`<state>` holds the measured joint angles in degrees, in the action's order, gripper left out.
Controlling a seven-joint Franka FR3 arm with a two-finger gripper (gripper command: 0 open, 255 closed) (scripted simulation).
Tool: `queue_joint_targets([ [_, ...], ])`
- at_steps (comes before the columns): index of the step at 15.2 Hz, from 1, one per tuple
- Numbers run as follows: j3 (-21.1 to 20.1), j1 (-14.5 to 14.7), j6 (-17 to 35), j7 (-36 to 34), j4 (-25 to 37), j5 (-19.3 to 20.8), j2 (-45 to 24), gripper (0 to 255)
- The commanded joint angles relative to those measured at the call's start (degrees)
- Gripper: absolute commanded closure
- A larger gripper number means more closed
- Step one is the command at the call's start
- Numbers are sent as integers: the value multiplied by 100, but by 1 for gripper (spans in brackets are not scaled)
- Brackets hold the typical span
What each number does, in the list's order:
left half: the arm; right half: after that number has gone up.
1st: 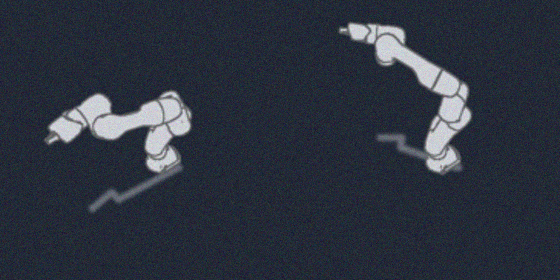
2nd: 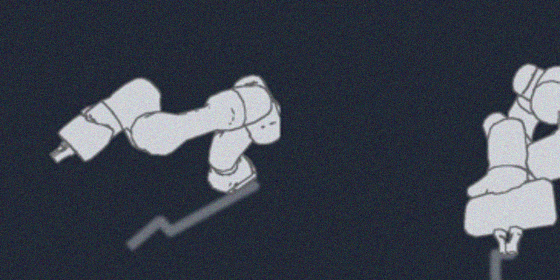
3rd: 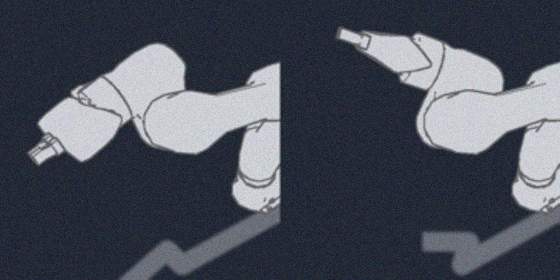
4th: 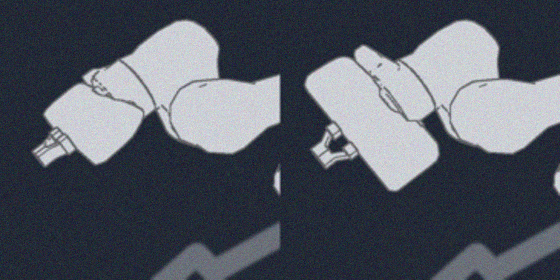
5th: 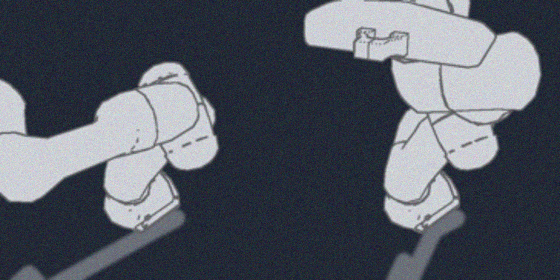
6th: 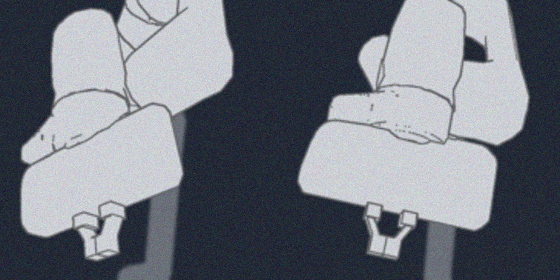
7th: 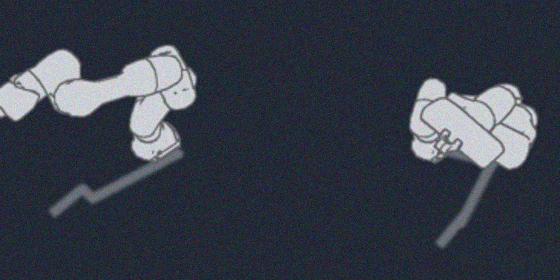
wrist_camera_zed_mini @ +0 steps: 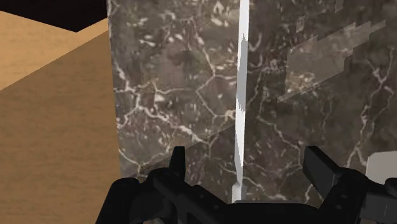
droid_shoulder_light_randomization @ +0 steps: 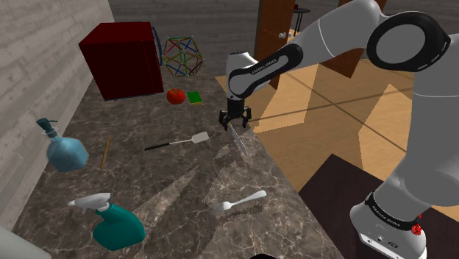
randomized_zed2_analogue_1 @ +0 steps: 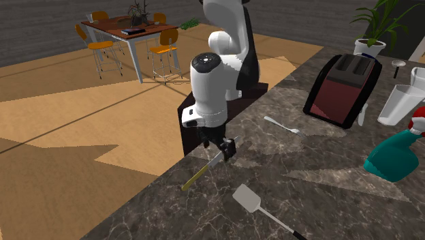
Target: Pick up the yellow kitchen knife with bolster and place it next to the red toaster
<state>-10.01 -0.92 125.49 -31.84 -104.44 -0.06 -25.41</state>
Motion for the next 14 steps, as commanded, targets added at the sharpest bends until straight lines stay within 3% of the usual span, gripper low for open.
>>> queue_joint_targets([
  [1, 10, 14, 101, -20, 26, 13, -125, 0],
  [6, 24, 39, 386, -39, -72, 42, -313, 0],
  [13, 24, 39, 384, -39, -69, 42, -314, 0],
  [14, 24, 39, 384, -39, -69, 42, -314, 255],
])
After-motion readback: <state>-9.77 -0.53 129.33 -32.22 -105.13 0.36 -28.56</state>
